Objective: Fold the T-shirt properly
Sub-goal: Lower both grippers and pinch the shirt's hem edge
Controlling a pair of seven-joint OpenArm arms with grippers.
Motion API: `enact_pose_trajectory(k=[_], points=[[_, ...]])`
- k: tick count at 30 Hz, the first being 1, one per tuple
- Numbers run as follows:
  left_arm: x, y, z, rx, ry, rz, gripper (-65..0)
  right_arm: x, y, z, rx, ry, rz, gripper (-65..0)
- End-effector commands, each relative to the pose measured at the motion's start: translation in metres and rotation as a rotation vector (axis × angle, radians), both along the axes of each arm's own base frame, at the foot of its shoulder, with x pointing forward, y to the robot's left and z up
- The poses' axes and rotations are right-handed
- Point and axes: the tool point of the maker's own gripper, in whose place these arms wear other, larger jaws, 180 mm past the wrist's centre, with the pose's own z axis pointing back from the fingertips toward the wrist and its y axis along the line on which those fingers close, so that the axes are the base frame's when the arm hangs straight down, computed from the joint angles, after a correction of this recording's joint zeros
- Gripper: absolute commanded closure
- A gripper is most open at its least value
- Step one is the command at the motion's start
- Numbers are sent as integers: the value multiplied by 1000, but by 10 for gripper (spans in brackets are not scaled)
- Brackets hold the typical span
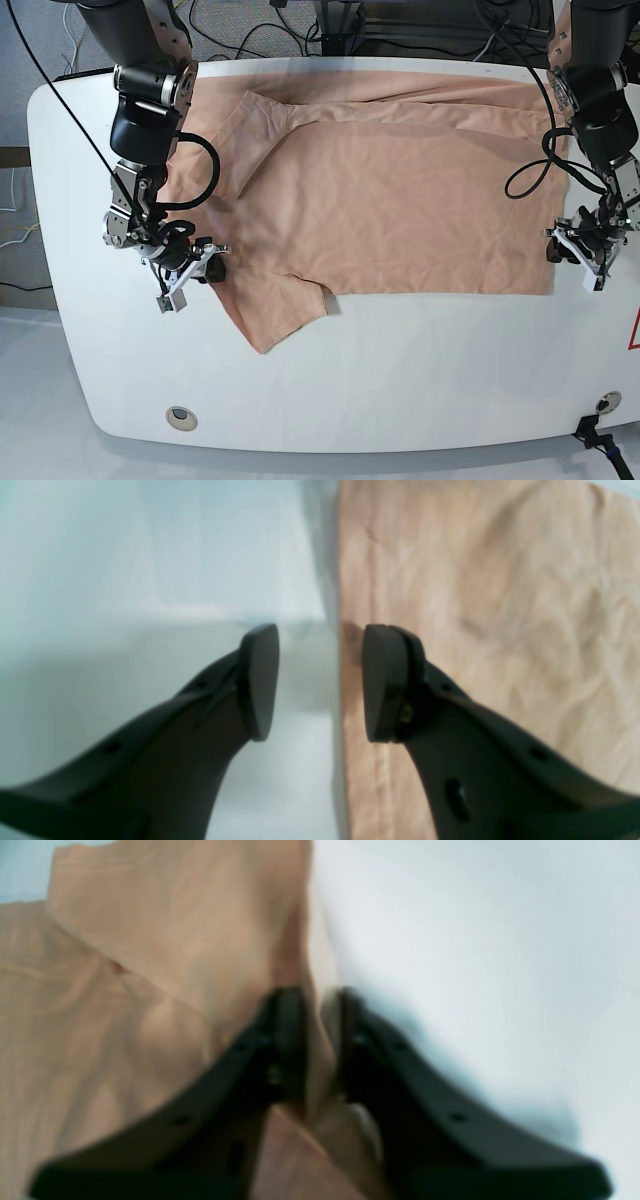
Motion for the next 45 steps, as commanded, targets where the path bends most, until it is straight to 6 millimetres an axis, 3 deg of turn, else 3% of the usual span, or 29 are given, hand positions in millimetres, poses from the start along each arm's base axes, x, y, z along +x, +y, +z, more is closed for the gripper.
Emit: enact_pose_trajectory(k=[1, 3, 9, 13, 14, 16, 28, 36, 38, 43, 45], points=[[20, 8, 28, 3, -101, 11, -260, 13, -5, 16, -8, -46, -1, -34], [22, 8, 30, 2, -117, 15, -260, 13, -5, 16, -8, -46, -1, -3], [30, -3, 33, -21, -158, 11, -275, 13, -5, 17, -8, -47, -2, 0], [33, -7, 31, -28, -162, 23, -453, 13, -5, 17, -8, -47, -2, 0], [33, -4, 30, -22, -162, 43, -472, 12, -5, 16, -8, -46, -2, 0], [34, 3, 30, -8, -162, 83, -475, 12, -5, 16, -8, -46, -2, 0], [41, -45, 13, -86, -149, 48, -475, 11, -5, 15, -8, -43, 0, 0], [44, -58, 12, -104, -156, 33, -471, 10, -5, 14, -8, -41, 0, 0], [44, -58, 12, -104, -159, 33, -419, 10, -5, 14, -7, -42, 1, 0], [44, -56, 13, -101, -161, 34, -160, 12, -5, 16, -7, -46, 1, 0], [44, -55, 14, -99, -162, 35, -102, 13, -5, 17, -7, -48, 1, 0]])
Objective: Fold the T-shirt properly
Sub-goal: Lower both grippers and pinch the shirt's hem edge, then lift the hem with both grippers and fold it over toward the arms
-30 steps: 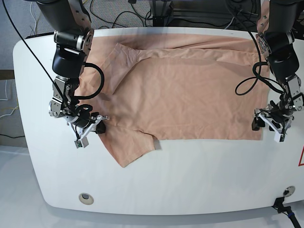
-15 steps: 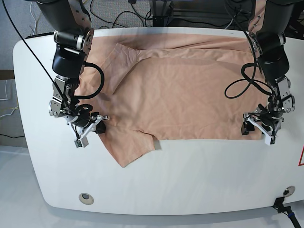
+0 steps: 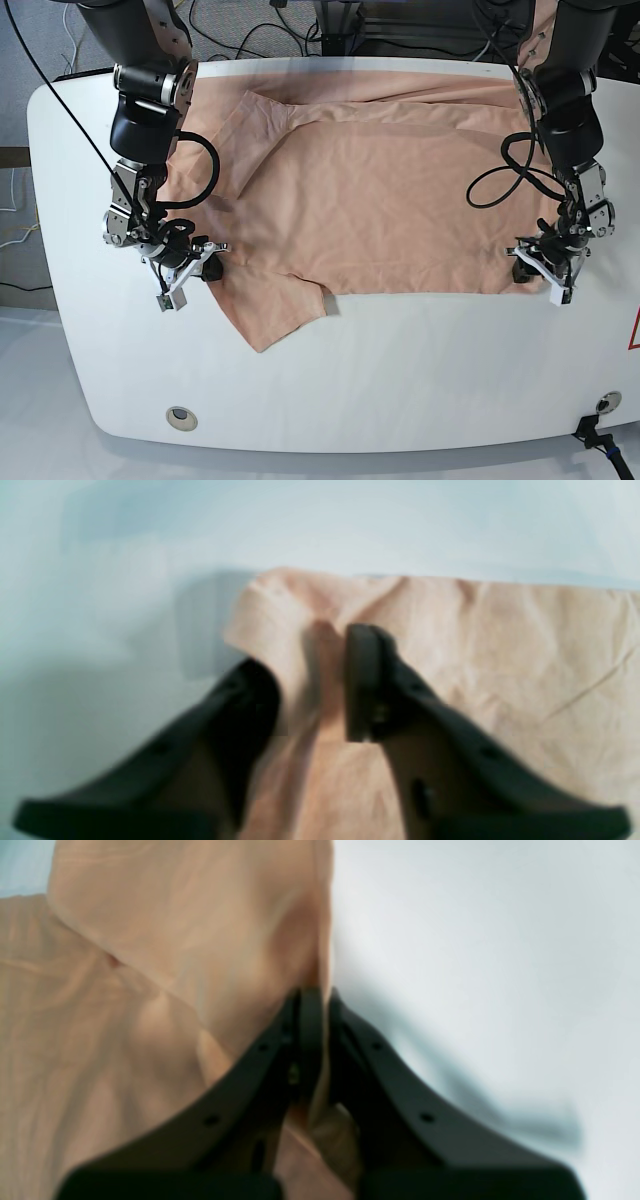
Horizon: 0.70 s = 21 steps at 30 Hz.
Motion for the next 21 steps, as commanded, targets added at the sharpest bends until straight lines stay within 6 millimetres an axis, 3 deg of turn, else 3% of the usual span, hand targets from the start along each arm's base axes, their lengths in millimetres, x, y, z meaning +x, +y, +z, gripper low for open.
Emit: enact_pose_trajectory(k=[1, 4, 10, 13, 21], points=[[12, 8, 19, 13, -46, 2, -91, 15, -5, 19, -3, -57, -2, 0], [12, 9, 20, 16, -49, 3, -87, 17, -5, 22, -1, -64, -3, 0], [19, 14, 42, 61, -111, -3, -80, 26, -5, 32, 0, -87, -4, 0], [20, 16, 48, 73, -125, -6, 0, 32, -6, 44, -14, -122, -2, 0], [6, 21, 59, 145, -164, -22, 0, 12, -16, 54, -121, -121, 29, 0]])
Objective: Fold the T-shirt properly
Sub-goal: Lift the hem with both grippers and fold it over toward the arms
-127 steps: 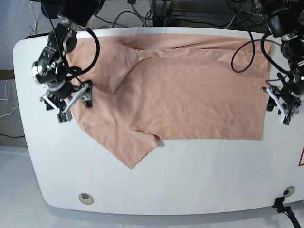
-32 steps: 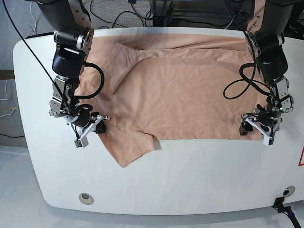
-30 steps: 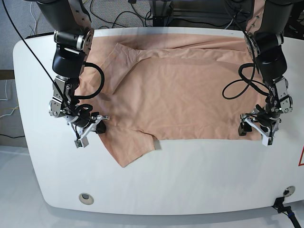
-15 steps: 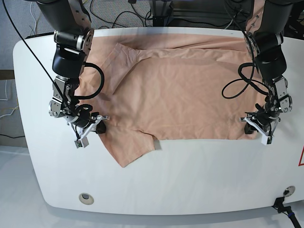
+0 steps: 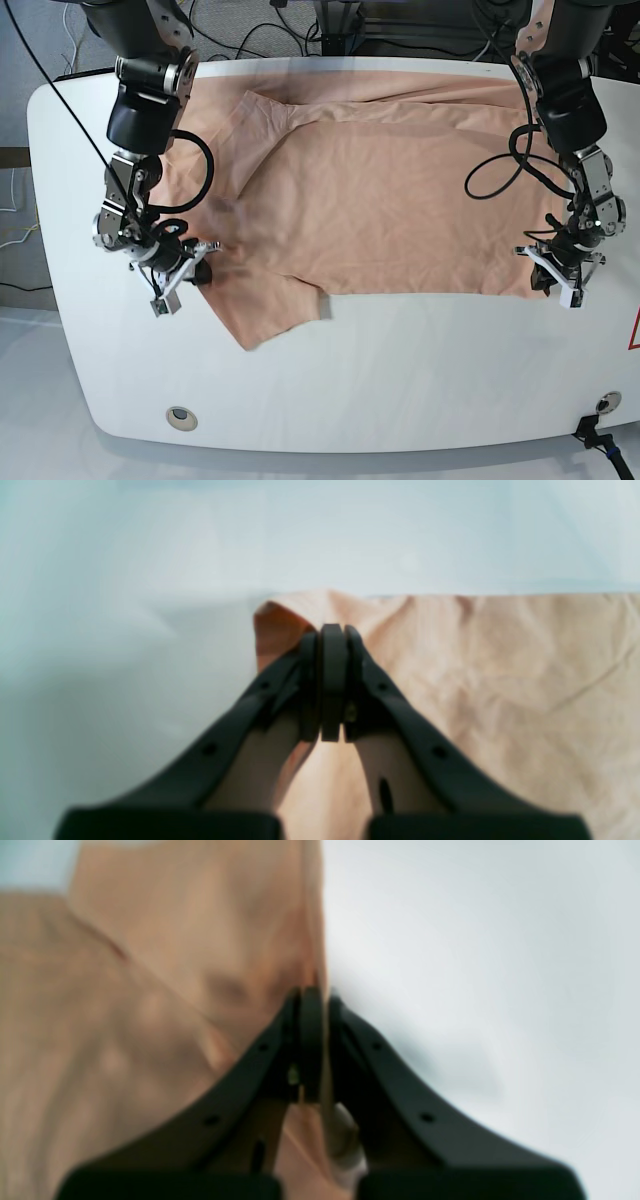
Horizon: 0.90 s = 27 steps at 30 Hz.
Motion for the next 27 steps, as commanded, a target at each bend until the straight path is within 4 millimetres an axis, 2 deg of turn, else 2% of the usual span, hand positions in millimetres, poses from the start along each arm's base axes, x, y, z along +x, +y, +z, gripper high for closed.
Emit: enact_pose_trajectory(k=[1, 11, 14, 17, 20, 24, 27], points=[[7, 9, 30, 41, -89, -1, 0, 5, -11, 31, -69, -60, 15, 0], [-25, 14, 50, 175, -136, -43, 0, -35, -23, 52, -256, -40, 50, 0], [-33, 14, 50, 197, -136, -52, 0, -47, -16, 57, -285, -34, 61, 0], [-44, 16, 51, 227, -129, -64, 0, -60, -18, 68, -346, -28, 65, 0], [-55, 17, 49, 254, -119, -78, 0, -73, -13, 76, -377, -28, 68, 0], [-72, 20, 45, 277, -99, -82, 0, -93, -16, 74, -425, 22, 71, 0], [-87, 36, 44, 289, -87, -40, 0, -108, -18, 63, -437, 67, 79, 0]])
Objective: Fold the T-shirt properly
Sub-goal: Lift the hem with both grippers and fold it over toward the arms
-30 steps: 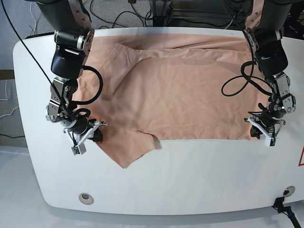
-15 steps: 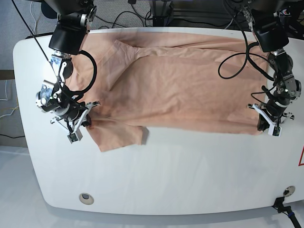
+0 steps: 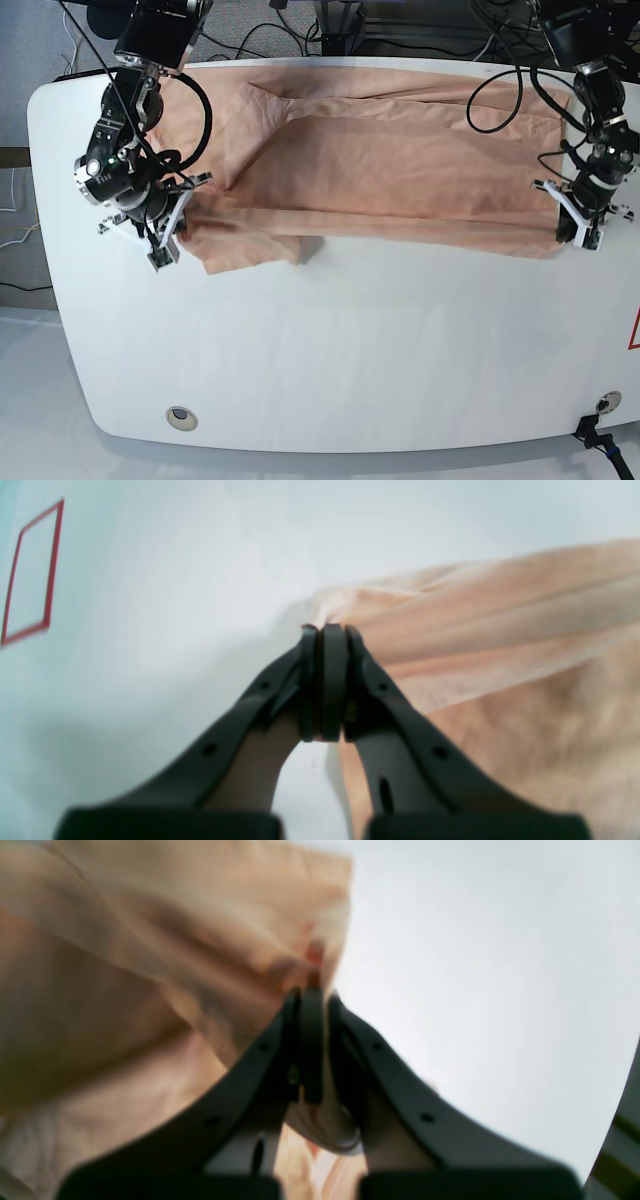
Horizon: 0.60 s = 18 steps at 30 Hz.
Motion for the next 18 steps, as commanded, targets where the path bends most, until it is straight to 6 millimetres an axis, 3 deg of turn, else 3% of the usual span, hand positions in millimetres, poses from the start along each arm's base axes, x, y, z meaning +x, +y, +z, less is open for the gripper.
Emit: enact_pose_trajectory(k=[1, 5, 9, 11, 13, 15, 18], points=[[2, 17, 19, 27, -52, 29, 0, -5, -6, 4, -22, -10, -1, 0], [-15, 28, 10, 62, 0, 25, 0, -20, -7, -9, -27, 33, 0, 0], [-26, 26, 4, 74, 25, 13, 0, -32, -7, -20, -26, 71, 1, 0], [-30, 26, 0, 79, 44, 14, -106, -38, -7, -25, -27, 88, 1, -20], [-35, 29, -5, 88, 82, 24, -260, -40, -7, -26, -29, 93, 0, -150], [-37, 31, -8, 94, 111, 35, -373, -43, -8, -28, -30, 101, 0, -263], [-39, 32, -8, 105, 128, 40, -396, -42, -8, -27, -30, 96, 1, -343]])
